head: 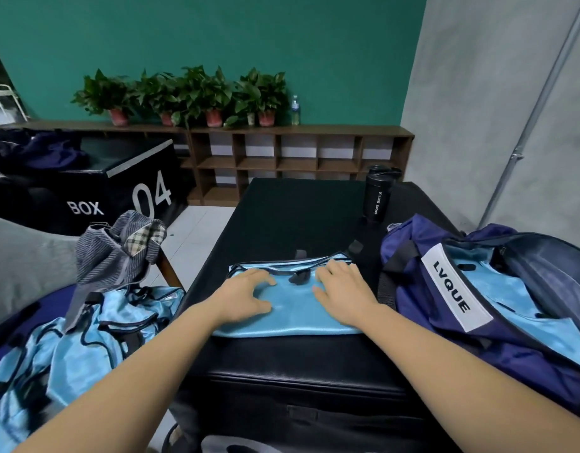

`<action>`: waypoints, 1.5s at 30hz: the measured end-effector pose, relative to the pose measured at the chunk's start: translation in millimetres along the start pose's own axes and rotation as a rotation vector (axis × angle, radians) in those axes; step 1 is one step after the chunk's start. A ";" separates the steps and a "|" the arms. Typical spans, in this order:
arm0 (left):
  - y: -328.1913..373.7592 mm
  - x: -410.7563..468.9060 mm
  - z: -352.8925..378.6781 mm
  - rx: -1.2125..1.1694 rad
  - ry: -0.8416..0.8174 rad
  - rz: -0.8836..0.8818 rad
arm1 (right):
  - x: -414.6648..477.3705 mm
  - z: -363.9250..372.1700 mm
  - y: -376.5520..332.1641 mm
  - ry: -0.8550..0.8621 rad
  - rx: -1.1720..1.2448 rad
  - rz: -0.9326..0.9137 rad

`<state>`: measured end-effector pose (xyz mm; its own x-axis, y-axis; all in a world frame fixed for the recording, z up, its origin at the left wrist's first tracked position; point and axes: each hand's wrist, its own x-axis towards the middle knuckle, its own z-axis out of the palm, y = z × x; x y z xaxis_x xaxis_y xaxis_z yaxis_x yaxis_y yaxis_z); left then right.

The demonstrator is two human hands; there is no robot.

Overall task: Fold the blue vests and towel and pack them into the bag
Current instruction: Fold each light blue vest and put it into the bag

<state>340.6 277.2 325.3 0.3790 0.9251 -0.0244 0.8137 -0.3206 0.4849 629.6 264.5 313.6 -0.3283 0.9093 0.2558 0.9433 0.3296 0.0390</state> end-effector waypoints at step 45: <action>12.0 -153.1 23.7 0.541 0.298 0.296 | -185.2 -23.0 -49.3 0.124 0.026 0.153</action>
<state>302.8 126.9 314.1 0.5450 0.7745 0.3211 0.8296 -0.5536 -0.0727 645.1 74.0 286.5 -0.1711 0.9115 0.3740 0.9796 0.1981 -0.0344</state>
